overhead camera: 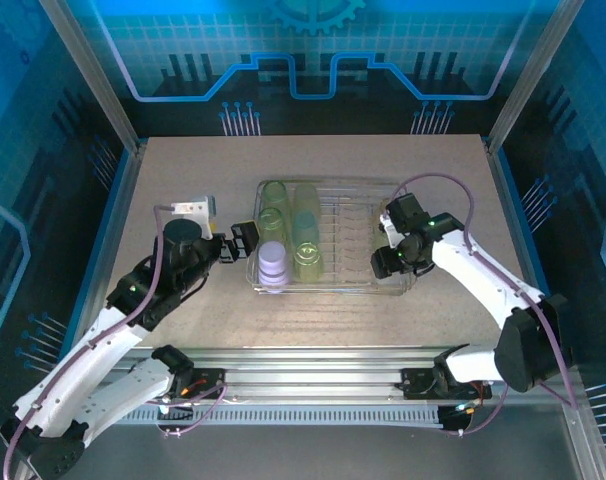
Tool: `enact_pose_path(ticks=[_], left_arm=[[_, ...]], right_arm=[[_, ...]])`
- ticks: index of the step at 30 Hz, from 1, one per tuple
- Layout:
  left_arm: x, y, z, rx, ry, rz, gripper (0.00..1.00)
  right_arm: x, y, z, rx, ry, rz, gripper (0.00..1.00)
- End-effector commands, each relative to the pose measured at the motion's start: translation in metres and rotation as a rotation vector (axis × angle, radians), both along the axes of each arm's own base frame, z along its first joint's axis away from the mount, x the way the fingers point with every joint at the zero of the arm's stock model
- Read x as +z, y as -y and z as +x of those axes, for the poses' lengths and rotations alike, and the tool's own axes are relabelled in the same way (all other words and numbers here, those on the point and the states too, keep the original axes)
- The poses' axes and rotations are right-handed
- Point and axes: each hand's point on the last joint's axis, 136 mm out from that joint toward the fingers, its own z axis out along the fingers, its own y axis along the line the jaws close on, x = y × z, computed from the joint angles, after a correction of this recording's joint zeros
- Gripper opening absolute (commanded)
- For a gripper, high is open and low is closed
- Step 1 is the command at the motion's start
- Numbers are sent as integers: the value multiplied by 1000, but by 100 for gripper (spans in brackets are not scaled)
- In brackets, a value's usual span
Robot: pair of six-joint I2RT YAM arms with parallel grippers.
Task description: Load the cups into the dish rack
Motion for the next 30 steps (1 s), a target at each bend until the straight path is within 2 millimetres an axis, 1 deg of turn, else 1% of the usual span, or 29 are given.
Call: enact_pose_path(ticks=[1, 10, 13, 16, 21, 26, 28, 30], left_arm=[[-8, -6, -2, 13, -4, 38, 99], [-12, -7, -2, 17, -13, 49, 99], [-12, -7, -2, 17, -13, 53, 99], [-12, -7, -2, 18, -14, 55, 99], [-14, -10, -2, 32, -18, 68, 99], [-17, -15, -1, 52, -28, 87, 99], [-15, -16, -1, 57, -25, 91, 99], [-16, -16, -1, 59, -26, 89, 99]], right_arm=[[-9, 3, -6, 20, -55, -38, 70], [-5, 3, -6, 21, -44, -47, 71], [1, 6, -5, 9, -26, -53, 71], [13, 6, -3, 0, 9, -44, 72], [45, 1, 3, -32, 102, 31, 73], [75, 15, 8, -143, 199, 64, 71], [80, 25, 7, -191, 210, 78, 70], [76, 38, 5, -241, 191, 85, 68]])
